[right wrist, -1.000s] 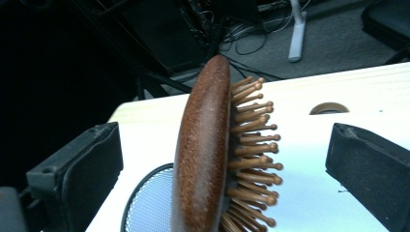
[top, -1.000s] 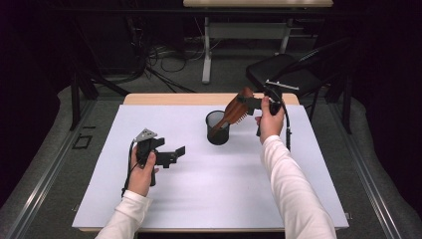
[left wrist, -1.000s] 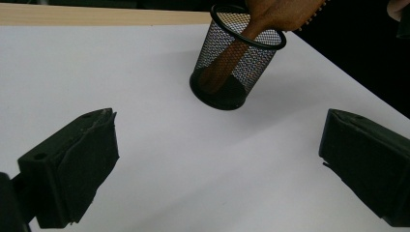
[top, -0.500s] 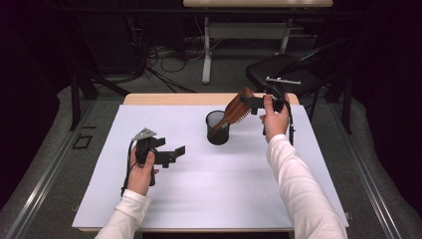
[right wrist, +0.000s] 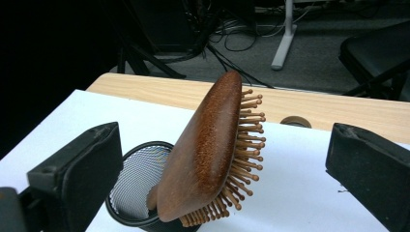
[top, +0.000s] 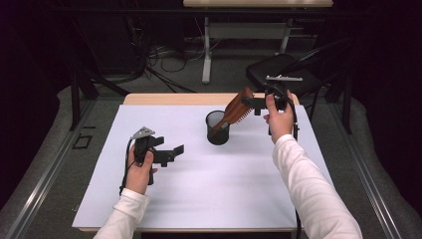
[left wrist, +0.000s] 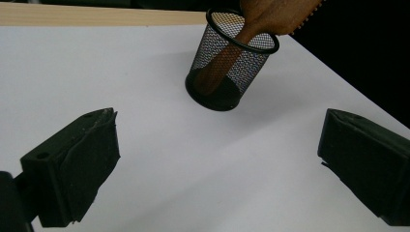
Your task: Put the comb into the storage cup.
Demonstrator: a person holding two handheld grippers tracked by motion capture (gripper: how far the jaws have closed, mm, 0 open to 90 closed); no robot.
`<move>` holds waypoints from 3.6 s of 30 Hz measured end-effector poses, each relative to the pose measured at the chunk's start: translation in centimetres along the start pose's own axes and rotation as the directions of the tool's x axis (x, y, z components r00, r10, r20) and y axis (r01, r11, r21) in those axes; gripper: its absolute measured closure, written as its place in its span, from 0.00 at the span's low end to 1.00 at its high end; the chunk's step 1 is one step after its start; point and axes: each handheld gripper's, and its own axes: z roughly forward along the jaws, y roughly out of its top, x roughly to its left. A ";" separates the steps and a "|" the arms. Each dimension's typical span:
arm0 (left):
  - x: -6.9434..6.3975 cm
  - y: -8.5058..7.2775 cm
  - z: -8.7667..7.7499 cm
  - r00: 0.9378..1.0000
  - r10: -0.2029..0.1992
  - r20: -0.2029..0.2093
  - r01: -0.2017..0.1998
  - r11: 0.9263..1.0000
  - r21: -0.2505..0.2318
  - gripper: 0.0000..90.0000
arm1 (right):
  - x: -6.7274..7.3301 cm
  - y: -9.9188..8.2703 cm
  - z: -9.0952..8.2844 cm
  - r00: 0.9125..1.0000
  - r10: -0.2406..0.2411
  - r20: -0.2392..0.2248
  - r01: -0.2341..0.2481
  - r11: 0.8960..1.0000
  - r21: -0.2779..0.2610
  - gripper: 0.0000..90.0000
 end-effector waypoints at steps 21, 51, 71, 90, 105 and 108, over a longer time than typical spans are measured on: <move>0.3 1.2 -1.4 1.000 0.000 -0.016 -0.001 1.000 -0.023 0.01 | 2.8 -0.3 -2.3 0.992 -0.094 -0.085 0.095 0.995 0.005 0.00; -0.3 1.8 -3.5 1.000 0.019 -0.024 -0.020 0.999 -0.046 0.01 | 2.7 -4.4 -6.5 0.983 -0.100 -0.156 0.098 0.995 -0.019 0.00; -1.9 2.1 -4.1 0.999 0.046 0.008 -0.046 0.998 -0.051 0.01 | 3.6 -10.3 -10.5 0.968 -0.143 -0.206 0.138 0.990 -0.038 0.00; -2.3 -0.2 -5.6 0.995 0.090 0.033 -0.090 0.996 0.004 0.01 | 0.2 -14.9 -14.1 0.977 -0.108 -0.184 0.100 0.994 -0.052 0.00; -0.3 -4.0 -6.5 0.996 0.090 0.009 -0.090 0.996 -0.008 0.02 | -1.7 -19.0 -13.0 0.984 -0.082 -0.161 0.080 0.997 -0.022 0.00; 0.2 -4.4 -6.7 0.995 0.099 -0.009 -0.099 0.995 -0.012 0.02 | -1.9 -19.4 -12.7 0.982 -0.089 -0.166 0.086 0.996 -0.029 0.00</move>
